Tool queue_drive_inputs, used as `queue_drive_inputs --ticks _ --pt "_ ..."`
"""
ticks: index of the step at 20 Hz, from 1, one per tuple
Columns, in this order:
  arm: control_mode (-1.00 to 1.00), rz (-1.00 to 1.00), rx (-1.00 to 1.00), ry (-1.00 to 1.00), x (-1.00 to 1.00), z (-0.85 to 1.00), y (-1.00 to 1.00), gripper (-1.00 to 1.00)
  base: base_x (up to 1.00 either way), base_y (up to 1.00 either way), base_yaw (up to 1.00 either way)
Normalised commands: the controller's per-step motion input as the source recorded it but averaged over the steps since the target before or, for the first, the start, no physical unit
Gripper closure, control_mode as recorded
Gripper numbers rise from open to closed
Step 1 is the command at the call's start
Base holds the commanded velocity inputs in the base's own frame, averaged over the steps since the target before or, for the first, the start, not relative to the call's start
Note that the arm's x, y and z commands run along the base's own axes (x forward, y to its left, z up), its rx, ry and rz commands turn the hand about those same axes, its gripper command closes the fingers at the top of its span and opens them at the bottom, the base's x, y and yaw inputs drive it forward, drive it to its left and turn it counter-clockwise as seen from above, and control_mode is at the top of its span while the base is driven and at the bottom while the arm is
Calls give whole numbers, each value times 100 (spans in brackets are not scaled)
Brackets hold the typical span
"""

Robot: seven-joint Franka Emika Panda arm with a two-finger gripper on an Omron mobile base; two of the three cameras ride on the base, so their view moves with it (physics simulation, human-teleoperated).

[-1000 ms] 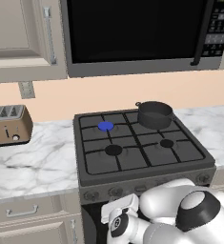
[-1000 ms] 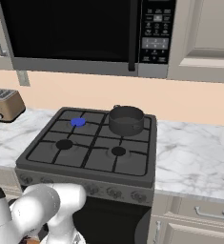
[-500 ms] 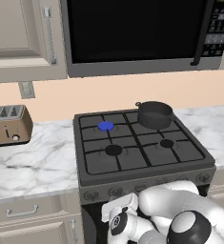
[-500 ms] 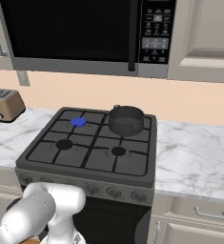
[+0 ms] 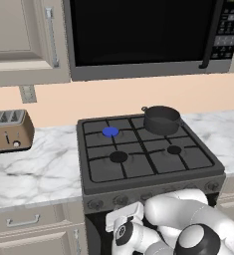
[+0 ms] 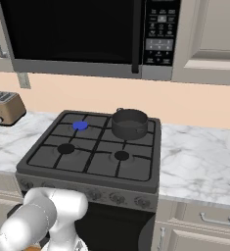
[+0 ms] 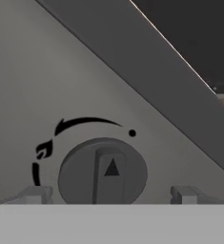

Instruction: Turn off the rear left burner of the stove.

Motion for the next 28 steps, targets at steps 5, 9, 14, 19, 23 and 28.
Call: queue_drive_inputs --ticks 5,9,14,19,23,28 --pt "-100 0 0 0 2 0 0 -100 0 0 0" --pt "-100 0 0 0 1 5 0 -100 0 0 0" --pt "-100 0 0 0 0 9 0 -100 0 0 0" --pt "-100 0 0 0 9 2 0 -100 0 0 0" --pt "-100 0 0 0 30 0 0 -100 0 0 0" --pt "-100 0 0 0 25 0 0 -100 0 0 0"
